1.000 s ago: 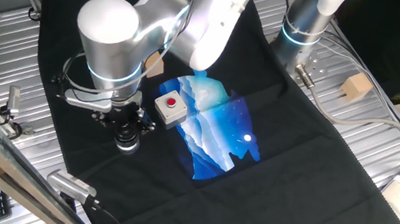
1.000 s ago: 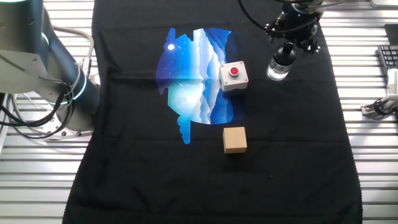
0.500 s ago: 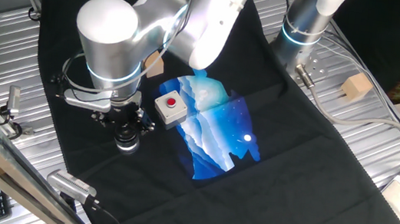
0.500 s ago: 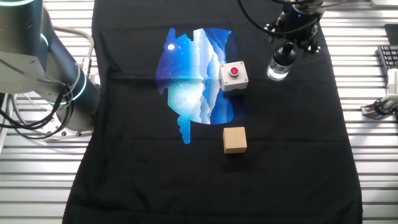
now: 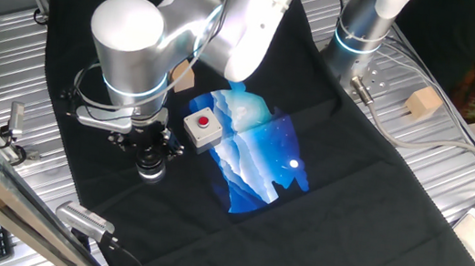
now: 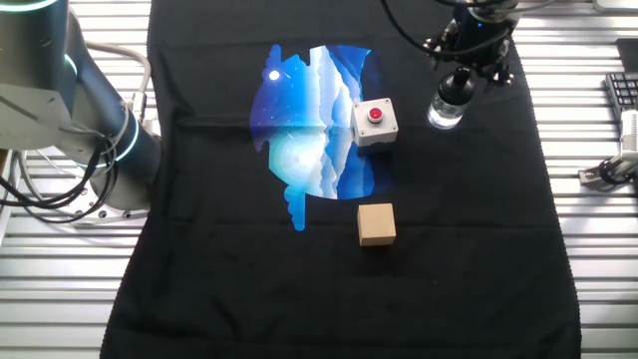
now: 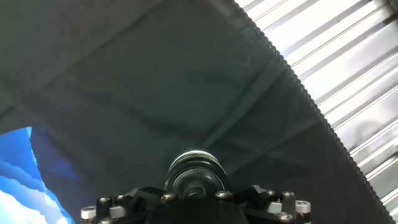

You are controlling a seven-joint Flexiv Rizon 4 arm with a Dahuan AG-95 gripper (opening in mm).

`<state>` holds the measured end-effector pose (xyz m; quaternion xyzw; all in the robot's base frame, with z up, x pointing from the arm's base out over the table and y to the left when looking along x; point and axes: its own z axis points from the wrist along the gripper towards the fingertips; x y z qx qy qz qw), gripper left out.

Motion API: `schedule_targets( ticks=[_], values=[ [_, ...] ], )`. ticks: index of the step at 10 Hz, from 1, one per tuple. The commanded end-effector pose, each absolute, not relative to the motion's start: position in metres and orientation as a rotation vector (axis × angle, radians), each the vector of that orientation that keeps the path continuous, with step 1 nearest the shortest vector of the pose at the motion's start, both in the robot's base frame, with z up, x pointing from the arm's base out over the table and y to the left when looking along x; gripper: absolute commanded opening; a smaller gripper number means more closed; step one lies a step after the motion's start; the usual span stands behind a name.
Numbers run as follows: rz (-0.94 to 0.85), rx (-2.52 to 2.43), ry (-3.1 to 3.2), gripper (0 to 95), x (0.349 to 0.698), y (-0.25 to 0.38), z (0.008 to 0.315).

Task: Screw the lid onto the jar

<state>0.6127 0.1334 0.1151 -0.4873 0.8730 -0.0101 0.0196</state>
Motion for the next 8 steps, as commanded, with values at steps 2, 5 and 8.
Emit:
schedule_targets(
  ticks=[2,5,8],
  values=[
    [-0.033,-1.524,2.708,76.0,0.6134,0.1331,0.1146],
    [-0.017,-1.531,2.73,76.0,0.6139,0.1332,0.114],
    [-0.012,-1.521,2.733,76.0,0.6141,0.1329,0.1136]
  ],
)
